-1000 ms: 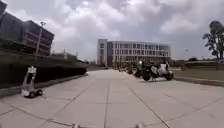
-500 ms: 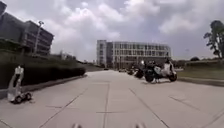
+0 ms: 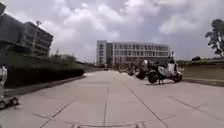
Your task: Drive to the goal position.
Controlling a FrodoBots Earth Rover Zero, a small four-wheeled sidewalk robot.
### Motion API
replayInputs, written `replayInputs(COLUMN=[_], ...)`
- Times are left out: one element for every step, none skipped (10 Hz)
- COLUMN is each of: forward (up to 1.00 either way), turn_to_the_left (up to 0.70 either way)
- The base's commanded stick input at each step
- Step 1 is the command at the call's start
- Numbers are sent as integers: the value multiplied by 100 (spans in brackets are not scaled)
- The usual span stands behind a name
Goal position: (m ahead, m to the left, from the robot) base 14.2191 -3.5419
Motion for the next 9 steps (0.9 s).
replayInputs(forward=[70,70,70,70,70,70,70,70,70], turn_to_the_left=[0,0,0,0,0,0,0,0,0])
